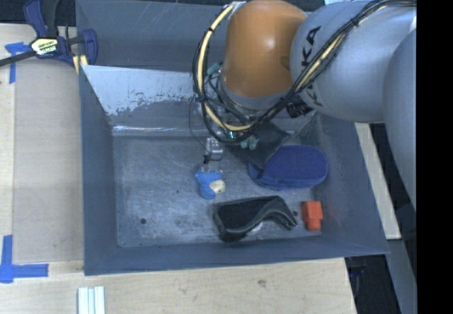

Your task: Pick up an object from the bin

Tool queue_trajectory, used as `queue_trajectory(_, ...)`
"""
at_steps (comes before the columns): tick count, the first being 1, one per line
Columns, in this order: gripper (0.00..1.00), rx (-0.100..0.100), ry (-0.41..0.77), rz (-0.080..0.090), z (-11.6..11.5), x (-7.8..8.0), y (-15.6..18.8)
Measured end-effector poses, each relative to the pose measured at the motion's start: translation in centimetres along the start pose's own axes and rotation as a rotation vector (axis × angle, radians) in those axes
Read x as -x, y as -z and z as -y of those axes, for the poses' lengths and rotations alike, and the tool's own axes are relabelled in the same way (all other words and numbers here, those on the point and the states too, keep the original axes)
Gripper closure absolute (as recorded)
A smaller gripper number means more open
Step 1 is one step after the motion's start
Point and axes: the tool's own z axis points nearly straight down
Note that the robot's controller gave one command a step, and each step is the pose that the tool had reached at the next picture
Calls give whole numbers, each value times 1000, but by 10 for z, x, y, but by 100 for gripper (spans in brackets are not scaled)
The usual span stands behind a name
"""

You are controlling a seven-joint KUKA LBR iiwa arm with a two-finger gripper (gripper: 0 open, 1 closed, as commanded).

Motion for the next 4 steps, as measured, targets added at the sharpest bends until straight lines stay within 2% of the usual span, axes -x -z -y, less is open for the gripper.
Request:
queue_trajectory(1, 0, -1, 144, -1, 35, -20, -100)
queue_trajectory(2, 0, 1, 339, 28, 58, -22, -101)
queue_trajectory(3, 100, -1, 338, 15, 59, -25, -103)
queue_trajectory(4, 100, -1, 332, 18, 41, -32, 39)
